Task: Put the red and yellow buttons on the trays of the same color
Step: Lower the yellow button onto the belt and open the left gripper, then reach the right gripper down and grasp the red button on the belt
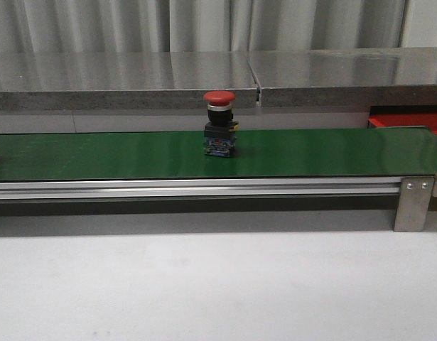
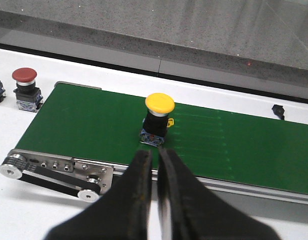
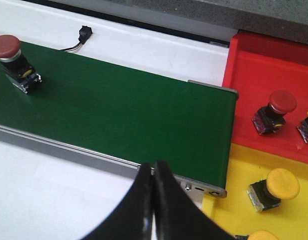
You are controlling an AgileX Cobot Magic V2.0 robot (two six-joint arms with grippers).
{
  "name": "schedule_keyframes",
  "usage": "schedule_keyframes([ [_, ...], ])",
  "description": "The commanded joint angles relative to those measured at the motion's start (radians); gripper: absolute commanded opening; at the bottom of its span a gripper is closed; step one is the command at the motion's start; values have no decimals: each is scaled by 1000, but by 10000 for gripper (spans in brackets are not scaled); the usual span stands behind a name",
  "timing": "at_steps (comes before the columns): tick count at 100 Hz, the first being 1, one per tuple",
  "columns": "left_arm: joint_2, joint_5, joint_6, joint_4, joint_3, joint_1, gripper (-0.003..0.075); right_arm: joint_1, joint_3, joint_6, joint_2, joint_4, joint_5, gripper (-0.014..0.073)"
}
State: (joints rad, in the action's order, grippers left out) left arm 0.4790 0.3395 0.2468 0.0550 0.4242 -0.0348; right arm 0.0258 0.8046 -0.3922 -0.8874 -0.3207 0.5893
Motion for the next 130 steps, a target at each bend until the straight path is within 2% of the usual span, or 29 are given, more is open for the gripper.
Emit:
schedule_keyframes([
  [1,3,-91,-1,-7,25,-9,-19,-2,26,-10,11,-5,-63,-69],
  [77,3,-91,-1,-7,25,-9,-19,-2,26,-10,10,-6,-23,-52],
  [82,3,-91,-1,-7,25,-9,-19,-2,26,-10,10,-6,-14,-11],
  [89,3,-91,-1,-7,25,-9,-19,-2,26,-10,10,-6,-7,101],
  [94,3,-91,-1,-7,25,-9,-19,-2,26,-10,10,-6,-7,218],
  [106,3,-91,-1,-7,25,-9,-19,-2,26,-10,10,-6,-7,564],
  [111,3,-91,-1,-7,25,-9,-19,-2,26,-10,10,-6,-7,662],
  [130,3,-91,-1,-7,25,-9,-19,-2,26,-10,5,-16,-24,624],
])
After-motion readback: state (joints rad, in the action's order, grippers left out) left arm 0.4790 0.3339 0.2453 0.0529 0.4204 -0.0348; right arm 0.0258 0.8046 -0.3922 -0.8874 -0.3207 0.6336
